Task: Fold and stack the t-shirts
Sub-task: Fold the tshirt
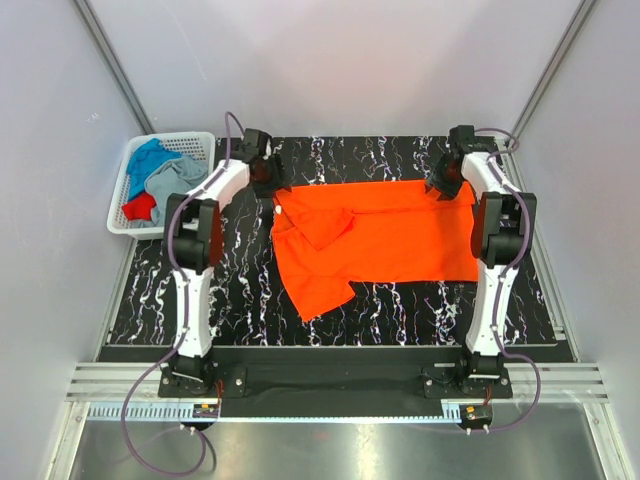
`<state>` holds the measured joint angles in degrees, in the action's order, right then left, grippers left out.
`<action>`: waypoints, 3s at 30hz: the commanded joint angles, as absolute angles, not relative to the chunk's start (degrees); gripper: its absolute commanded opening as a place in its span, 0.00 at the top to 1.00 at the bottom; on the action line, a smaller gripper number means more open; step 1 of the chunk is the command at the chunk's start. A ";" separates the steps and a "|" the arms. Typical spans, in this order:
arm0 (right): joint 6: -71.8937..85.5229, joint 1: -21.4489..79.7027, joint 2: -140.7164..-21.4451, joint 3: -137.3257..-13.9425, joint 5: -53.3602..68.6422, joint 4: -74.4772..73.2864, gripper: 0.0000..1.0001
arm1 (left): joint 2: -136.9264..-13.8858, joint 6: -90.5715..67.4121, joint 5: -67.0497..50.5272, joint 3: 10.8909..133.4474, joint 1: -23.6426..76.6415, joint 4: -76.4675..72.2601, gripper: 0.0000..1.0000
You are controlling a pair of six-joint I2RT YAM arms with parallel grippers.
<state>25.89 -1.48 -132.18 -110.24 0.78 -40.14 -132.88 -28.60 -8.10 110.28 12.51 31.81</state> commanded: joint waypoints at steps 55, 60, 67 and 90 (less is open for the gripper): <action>28.12 -9.67 -116.89 -81.21 -4.83 -33.31 0.64 | -121.73 -34.54 -2.46 91.75 18.02 24.69 0.95; 28.30 -9.93 -117.69 -81.04 -5.19 -33.13 0.64 | -122.34 -34.54 -2.64 92.37 17.67 25.40 1.00; 28.65 -10.63 -118.21 -81.56 -5.80 -33.31 0.65 | -122.08 -34.80 -2.11 92.46 17.40 26.63 1.00; 38.58 -11.86 -105.39 -83.86 -3.95 -44.64 0.44 | -104.08 -31.99 -0.09 87.12 18.36 28.39 0.48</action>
